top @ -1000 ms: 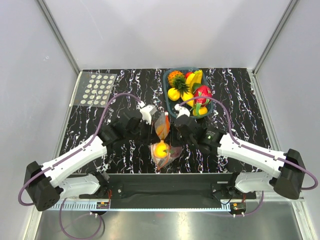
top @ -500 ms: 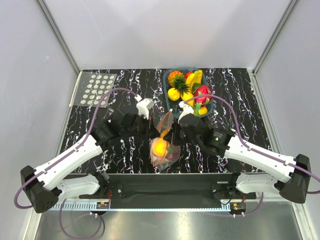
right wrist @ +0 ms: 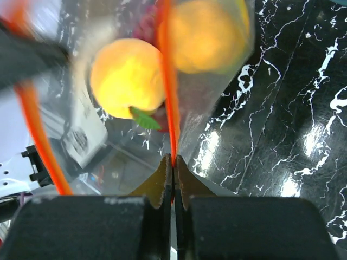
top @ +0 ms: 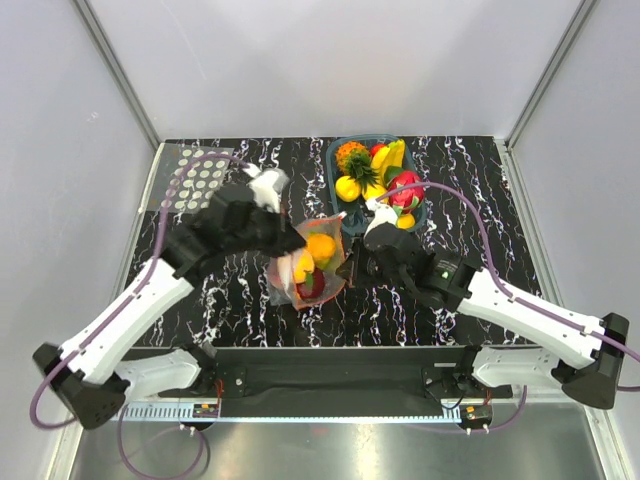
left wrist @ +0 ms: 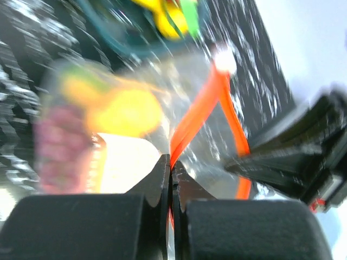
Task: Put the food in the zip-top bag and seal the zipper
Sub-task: Adjust the zipper food storage bag at the center of the board.
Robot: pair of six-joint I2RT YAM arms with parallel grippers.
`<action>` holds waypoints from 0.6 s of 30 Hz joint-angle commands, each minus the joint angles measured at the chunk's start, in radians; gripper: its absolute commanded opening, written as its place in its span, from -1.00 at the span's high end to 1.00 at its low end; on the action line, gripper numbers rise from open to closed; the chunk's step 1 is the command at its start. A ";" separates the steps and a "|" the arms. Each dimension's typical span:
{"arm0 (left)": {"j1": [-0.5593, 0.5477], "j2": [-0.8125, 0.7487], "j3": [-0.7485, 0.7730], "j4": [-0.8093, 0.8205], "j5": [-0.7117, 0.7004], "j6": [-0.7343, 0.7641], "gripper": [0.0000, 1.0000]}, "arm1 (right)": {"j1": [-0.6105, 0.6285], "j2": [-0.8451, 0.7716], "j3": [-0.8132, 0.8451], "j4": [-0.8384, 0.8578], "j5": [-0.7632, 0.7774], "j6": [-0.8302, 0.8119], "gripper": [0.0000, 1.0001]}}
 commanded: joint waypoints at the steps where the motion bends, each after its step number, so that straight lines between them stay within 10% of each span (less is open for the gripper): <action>1: -0.138 0.040 -0.017 0.073 0.023 -0.011 1.00 | 0.009 0.023 0.058 -0.001 0.022 -0.033 1.00; 18: -0.174 0.014 -0.159 0.244 0.181 0.001 0.94 | 0.009 0.061 0.026 0.135 -0.038 -0.002 1.00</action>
